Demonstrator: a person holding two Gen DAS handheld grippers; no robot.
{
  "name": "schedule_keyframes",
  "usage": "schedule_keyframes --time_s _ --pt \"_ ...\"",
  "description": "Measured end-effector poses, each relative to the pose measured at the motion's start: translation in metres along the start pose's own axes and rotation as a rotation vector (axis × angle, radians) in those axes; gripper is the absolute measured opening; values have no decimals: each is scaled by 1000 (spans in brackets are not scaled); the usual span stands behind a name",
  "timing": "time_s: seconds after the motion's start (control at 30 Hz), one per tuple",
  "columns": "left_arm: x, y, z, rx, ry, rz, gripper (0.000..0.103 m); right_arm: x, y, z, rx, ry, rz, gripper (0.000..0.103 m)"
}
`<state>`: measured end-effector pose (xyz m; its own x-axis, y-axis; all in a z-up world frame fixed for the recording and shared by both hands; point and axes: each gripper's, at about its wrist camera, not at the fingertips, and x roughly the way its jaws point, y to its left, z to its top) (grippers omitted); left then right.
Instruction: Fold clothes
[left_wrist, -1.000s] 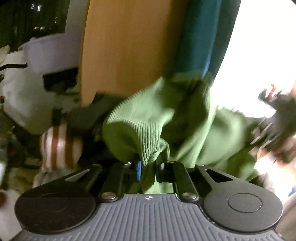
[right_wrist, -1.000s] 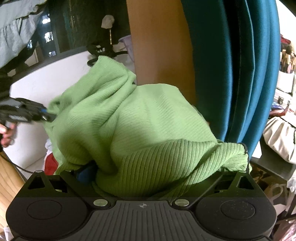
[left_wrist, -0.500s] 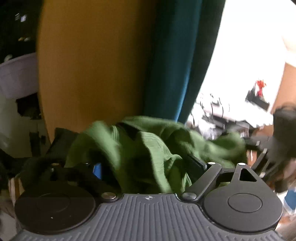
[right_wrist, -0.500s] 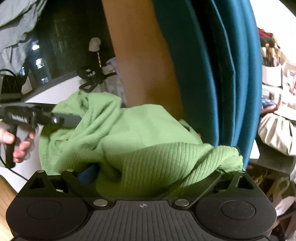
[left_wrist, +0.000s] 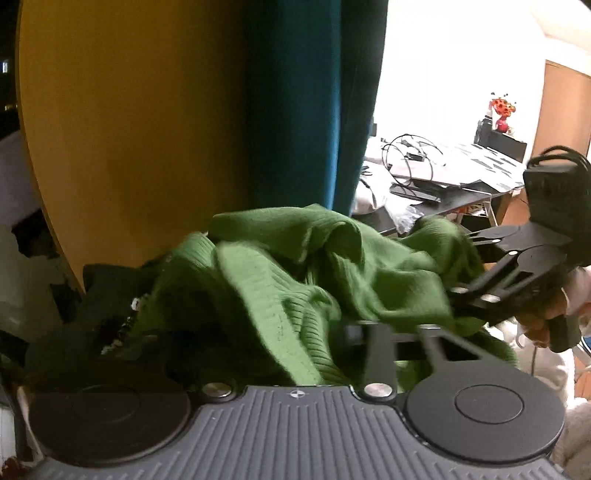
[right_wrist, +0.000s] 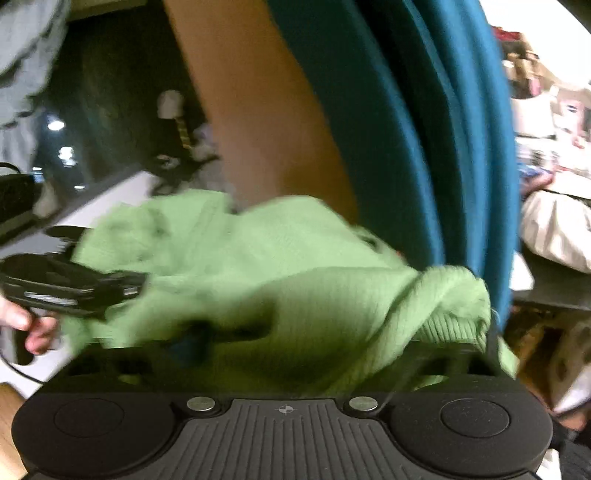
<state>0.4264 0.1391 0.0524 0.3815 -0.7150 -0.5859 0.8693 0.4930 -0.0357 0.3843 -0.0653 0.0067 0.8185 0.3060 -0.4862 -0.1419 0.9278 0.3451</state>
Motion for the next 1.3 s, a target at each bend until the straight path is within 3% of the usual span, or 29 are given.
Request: schedule_keyframes --time_s 0.03,0.07,0.13,0.27,0.3,0.4,0.47,0.5,0.57,0.63,0.8,0.9,1.03,1.1,1.17,1.2,1.27,1.3 --pt "-6 -3 0 -10 -7 -20 23 -1 7 2 -20 0 18 28" --pt "-15 -7 0 -23 -16 -47 22 -4 17 3 -58 -1 26 20" --pt "-32 -16 0 -42 -37 -84 20 -13 40 3 -155 -18 40 15" --pt "-58 -12 -5 -129 -93 -74 20 -40 65 5 -236 -56 180 14" --pt "-58 -11 -6 -145 -95 -63 20 -40 64 6 -248 -57 167 14" --pt "-45 -15 -7 -168 -101 -20 20 -39 60 8 -284 -60 119 24" --pt "-38 -19 -4 -185 -123 -4 20 -34 49 11 -295 -83 20 43" --pt "-35 -22 1 -191 -139 5 20 -33 40 13 -268 -91 -4 48" --pt "-25 -27 11 -195 -156 25 20 -29 19 17 -194 -108 -51 68" --pt "-10 -29 19 -186 -152 49 20 -22 -6 19 -101 -111 -76 76" --pt "19 -30 25 -129 -86 75 20 9 -73 2 189 -45 -56 92" --pt "31 -29 24 -115 -64 70 21 25 -98 -15 298 -11 -6 100" --pt "37 -21 19 -145 -60 56 22 47 -112 -24 412 8 52 102" --pt "35 -20 16 -158 -64 51 22 45 -107 -22 402 12 53 92" --pt "33 -18 13 -163 -69 48 22 36 -97 -17 367 4 52 62" --pt "32 -18 12 -163 -71 47 22 31 -94 -15 356 4 53 55" --pt "30 -16 11 -170 -75 40 22 21 -88 -12 341 2 63 26" --pt "28 -15 11 -180 -78 33 21 16 -87 -10 362 -1 98 17"
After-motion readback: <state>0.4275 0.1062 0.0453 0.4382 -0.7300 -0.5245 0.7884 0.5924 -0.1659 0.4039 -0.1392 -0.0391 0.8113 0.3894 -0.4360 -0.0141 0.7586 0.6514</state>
